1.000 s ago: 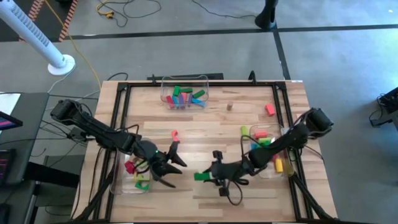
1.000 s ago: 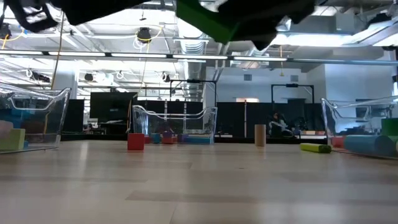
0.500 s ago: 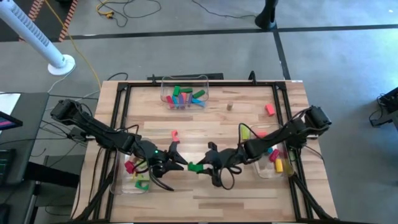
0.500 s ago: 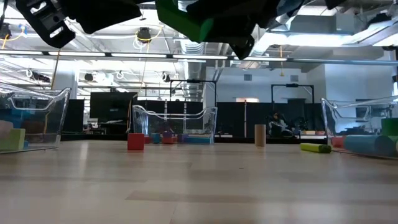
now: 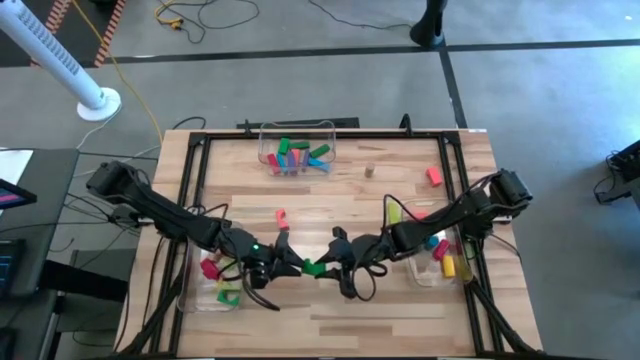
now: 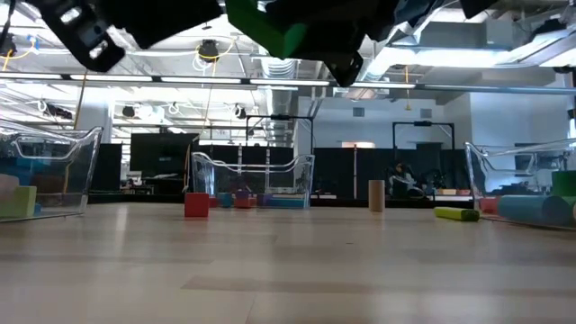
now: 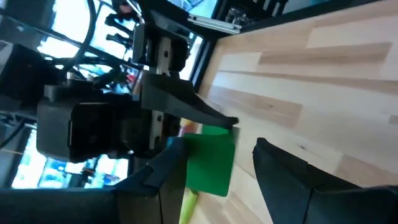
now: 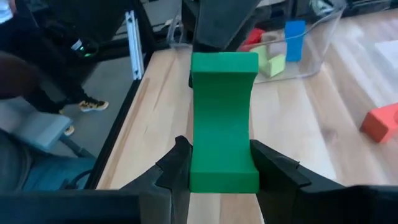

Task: Sort blocks by size
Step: Put the green arc block into the left transparent bin

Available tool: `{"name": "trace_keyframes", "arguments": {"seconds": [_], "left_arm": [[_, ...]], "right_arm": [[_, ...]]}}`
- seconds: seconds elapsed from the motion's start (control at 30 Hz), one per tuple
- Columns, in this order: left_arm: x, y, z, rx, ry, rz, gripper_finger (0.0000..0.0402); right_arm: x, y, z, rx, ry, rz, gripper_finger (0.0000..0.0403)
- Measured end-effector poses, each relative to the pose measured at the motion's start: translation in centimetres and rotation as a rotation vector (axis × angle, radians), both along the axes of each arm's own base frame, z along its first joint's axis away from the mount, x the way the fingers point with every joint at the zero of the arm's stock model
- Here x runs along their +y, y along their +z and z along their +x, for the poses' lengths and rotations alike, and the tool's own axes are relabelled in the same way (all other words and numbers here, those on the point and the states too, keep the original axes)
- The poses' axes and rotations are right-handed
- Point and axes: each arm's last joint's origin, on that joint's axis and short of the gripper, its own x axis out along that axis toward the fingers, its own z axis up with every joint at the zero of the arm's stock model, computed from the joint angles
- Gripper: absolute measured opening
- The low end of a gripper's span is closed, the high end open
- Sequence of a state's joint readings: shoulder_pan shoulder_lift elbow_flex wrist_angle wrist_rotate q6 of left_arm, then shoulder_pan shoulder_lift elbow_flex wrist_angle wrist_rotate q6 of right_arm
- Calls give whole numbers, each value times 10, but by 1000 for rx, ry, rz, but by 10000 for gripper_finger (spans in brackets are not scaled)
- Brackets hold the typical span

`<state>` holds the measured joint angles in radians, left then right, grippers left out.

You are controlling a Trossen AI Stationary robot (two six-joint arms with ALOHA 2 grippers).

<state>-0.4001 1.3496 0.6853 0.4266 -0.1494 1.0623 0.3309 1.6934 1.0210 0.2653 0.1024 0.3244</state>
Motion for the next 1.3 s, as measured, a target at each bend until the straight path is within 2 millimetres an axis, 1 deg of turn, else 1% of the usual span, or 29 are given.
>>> {"name": "trace_keyframes", "arguments": {"seconds": [0.1, 0.23, 0.33, 0.53, 0.7, 0.93, 1.17, 1.3], "left_arm": [[-3, -7, 8, -33, 32, 27, 176], [-4, -8, 14, -87, 52, 7, 176], [-4, -8, 14, -86, 52, 3, 176], [-5, -10, 13, -63, 88, -40, 176], [-9, -12, 11, -40, 89, -32, 176], [-9, -16, 10, -6, 90, -30, 176], [-10, -12, 12, 13, 101, -78, 176], [-12, -8, 15, 72, 96, -93, 176]], "right_arm": [[0, -2, 0, 13, 3, -3, 166], [-1, -2, 0, 16, -1, 4, 166], [0, -2, 0, 21, -1, 2, 166], [1, -3, -1, 35, -4, 13, 166], [1, -6, -3, 79, -6, 41, 166], [0, -7, -3, 106, 24, 92, 166], [-3, -7, -2, 125, 28, 119, 166], [-3, -9, -2, 132, 28, 123, 166]]}}
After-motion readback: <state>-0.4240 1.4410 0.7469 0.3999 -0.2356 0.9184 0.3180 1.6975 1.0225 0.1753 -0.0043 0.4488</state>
